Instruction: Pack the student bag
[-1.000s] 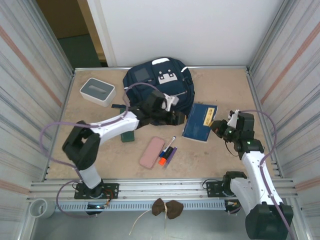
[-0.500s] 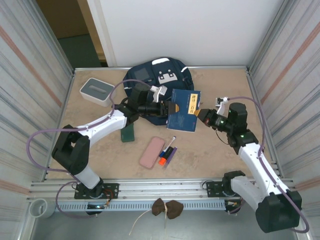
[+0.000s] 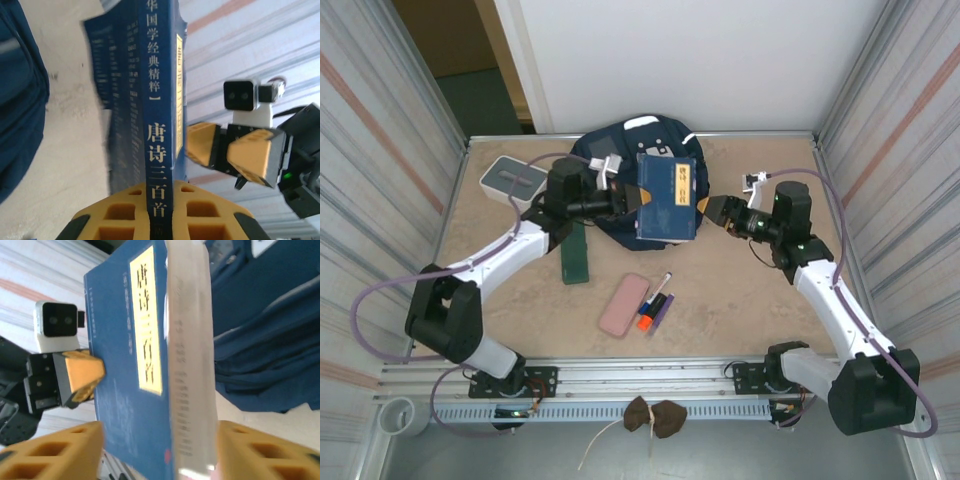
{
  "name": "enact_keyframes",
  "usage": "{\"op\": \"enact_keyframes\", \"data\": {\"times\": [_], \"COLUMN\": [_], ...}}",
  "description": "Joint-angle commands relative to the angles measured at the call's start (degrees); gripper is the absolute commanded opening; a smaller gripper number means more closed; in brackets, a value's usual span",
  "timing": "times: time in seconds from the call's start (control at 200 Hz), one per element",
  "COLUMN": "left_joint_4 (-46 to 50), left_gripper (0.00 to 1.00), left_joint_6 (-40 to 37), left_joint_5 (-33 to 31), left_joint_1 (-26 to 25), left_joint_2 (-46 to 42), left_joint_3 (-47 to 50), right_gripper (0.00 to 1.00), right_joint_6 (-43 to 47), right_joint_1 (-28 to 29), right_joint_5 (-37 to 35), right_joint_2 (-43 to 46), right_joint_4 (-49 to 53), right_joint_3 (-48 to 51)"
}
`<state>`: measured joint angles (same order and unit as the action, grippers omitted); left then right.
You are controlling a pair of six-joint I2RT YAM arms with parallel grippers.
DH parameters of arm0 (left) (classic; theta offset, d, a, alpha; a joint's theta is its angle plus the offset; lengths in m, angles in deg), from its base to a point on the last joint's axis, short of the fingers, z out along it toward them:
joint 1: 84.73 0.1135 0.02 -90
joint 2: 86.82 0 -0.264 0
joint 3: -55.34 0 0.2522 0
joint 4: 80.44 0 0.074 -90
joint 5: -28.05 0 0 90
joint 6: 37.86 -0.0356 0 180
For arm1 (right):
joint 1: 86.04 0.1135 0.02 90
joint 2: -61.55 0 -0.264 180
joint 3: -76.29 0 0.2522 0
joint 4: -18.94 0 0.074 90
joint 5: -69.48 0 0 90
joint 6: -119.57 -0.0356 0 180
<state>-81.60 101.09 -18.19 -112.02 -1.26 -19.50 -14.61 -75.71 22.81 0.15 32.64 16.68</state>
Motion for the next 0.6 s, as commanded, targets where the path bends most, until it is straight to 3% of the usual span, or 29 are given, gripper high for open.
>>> {"op": "enact_keyframes", "data": {"times": [0.0, 0.14, 0.361, 0.501, 0.596], "left_joint_4": [-8.41, -13.43, -17.74, -21.14, -21.53], "left_gripper": [0.0, 0.0, 0.0, 0.0, 0.0], "left_joint_6": [4.31, 8.19, 11.49, 14.65, 15.48], "left_joint_5": [2.29, 2.94, 4.38, 4.47, 3.79], "left_joint_1": [1.69, 3.29, 3.6, 3.91, 4.17], "left_joint_2": [-4.26, -6.14, -6.48, -5.75, -4.98], "left_joint_3": [0.21, 0.58, -0.09, 0.26, 0.48], "right_gripper": [0.77, 0.93, 1.0, 0.96, 0.81], "right_joint_6": [-0.59, -2.75, -12.28, -19.31, -23.93], "right_joint_1": [2.37, 6.0, 10.28, 11.03, 11.03], "right_joint_5": [3.17, 2.59, 5.09, 5.01, 4.15], "right_joint_2": [-1.34, -4.13, -11.03, -14.55, -15.67], "right_joint_4": [-5.08, -11.11, -30.05, -42.29, -49.1], "right_joint_3": [-1.63, -2.58, -3.66, -3.46, -2.92]}}
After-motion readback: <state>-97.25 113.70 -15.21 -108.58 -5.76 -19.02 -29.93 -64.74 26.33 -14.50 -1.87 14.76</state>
